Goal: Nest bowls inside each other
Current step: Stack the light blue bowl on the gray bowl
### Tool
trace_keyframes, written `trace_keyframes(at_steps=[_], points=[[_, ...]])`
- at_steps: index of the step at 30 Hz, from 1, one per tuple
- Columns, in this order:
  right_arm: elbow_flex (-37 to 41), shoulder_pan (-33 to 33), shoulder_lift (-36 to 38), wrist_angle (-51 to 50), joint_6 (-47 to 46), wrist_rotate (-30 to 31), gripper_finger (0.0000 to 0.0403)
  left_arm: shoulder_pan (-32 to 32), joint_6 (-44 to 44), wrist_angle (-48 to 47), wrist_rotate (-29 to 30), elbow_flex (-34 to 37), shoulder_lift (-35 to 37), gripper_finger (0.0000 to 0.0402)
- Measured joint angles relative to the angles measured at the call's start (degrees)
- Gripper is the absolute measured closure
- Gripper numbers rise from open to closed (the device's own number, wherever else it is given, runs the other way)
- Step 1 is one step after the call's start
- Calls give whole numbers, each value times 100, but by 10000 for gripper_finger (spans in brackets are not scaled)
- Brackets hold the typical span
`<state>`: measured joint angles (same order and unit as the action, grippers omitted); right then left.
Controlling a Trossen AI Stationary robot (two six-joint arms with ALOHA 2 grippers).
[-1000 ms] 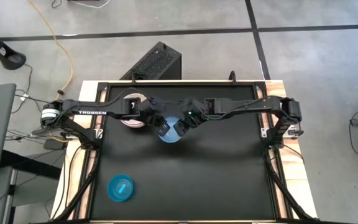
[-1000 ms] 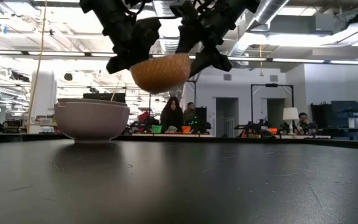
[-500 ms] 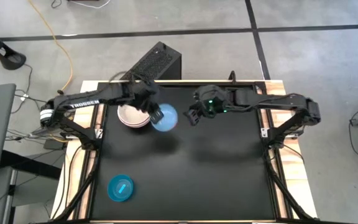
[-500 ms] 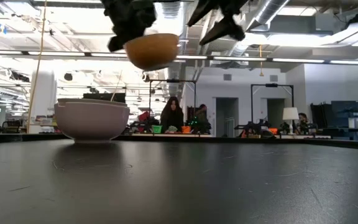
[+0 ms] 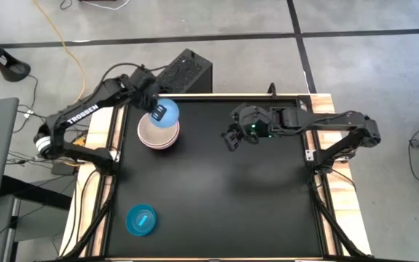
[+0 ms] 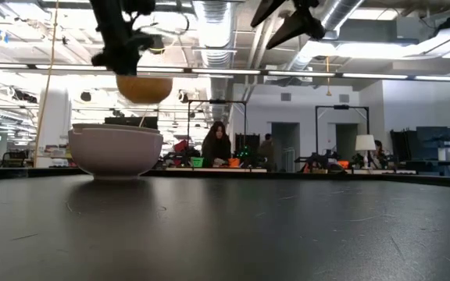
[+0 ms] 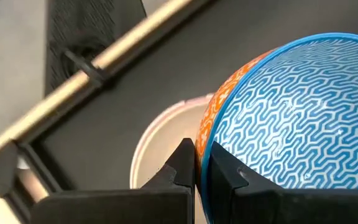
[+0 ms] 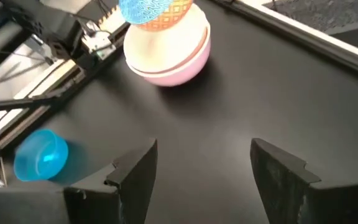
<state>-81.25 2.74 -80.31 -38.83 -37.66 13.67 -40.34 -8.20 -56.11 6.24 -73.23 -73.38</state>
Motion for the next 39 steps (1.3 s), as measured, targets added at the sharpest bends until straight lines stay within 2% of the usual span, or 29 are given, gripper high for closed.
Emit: trace_keyframes(at_steps=[7, 11, 16, 22, 25, 29, 35, 39], points=[[2, -42, -364, -8, -243, -7, 143, -554, -119, 941, -805, 1288, -9, 401], [7, -41, -529, 22, -302, -32, 143, -566, -222, 1358, -857, 1865, -9, 401], [7, -41, -527, 37, -534, -75, 143, -571, -282, 1731, -779, 2254, -4, 401], [7, -41, -516, 35, -643, -48, 143, -578, -281, 1744, -708, 2290, -7, 401], [7, -39, -522, 86, -1235, -47, 143, -621, -270, 1700, -720, 2290, -7, 401], [7, -47, -525, 876, -1889, -44, 143, -634, -258, 1674, -754, 2290, -7, 401], [7, -78, -525, 2944, -2847, -52, 143, -633, -255, 1579, -877, 2290, -7, 401], [7, -41, -525, 3921, -3224, -116, 143, -661, -230, 1385, -838, 2290, -7, 401]])
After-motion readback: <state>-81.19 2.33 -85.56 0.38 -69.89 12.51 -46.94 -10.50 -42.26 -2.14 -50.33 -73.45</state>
